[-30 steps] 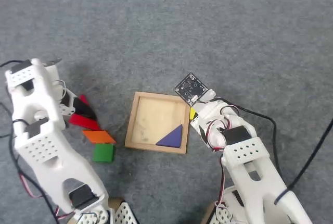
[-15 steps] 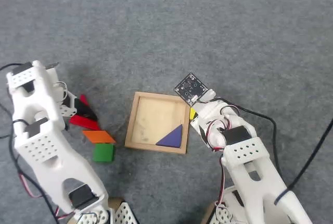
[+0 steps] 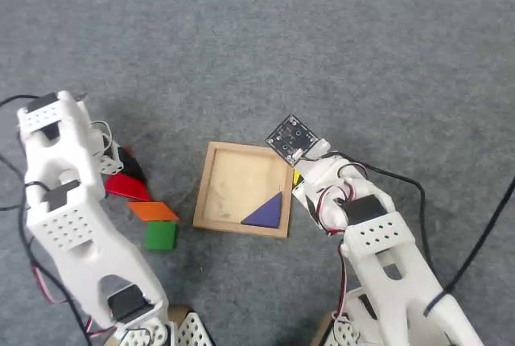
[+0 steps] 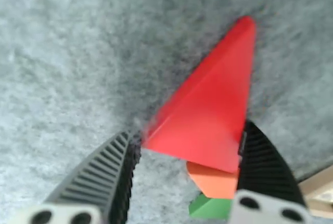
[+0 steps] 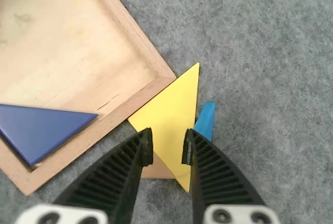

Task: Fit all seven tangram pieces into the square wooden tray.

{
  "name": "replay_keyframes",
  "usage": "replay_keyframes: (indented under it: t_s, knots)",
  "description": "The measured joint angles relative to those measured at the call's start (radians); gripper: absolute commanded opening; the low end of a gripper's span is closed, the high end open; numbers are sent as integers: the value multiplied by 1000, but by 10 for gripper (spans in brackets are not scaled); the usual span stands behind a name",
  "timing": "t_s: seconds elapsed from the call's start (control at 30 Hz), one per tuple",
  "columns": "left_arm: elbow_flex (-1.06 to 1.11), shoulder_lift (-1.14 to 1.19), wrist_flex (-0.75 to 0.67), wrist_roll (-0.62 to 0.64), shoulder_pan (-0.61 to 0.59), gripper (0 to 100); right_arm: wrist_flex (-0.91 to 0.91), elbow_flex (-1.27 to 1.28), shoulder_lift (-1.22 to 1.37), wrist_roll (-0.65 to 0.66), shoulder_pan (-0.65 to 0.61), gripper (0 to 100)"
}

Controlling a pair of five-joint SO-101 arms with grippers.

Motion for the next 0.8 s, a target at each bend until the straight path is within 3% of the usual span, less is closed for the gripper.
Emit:
replay_keyframes:
  t_s: [0.8]
  knots:
    - [-6,-20,6,-8,15,213,0,0,0,0,0,105]
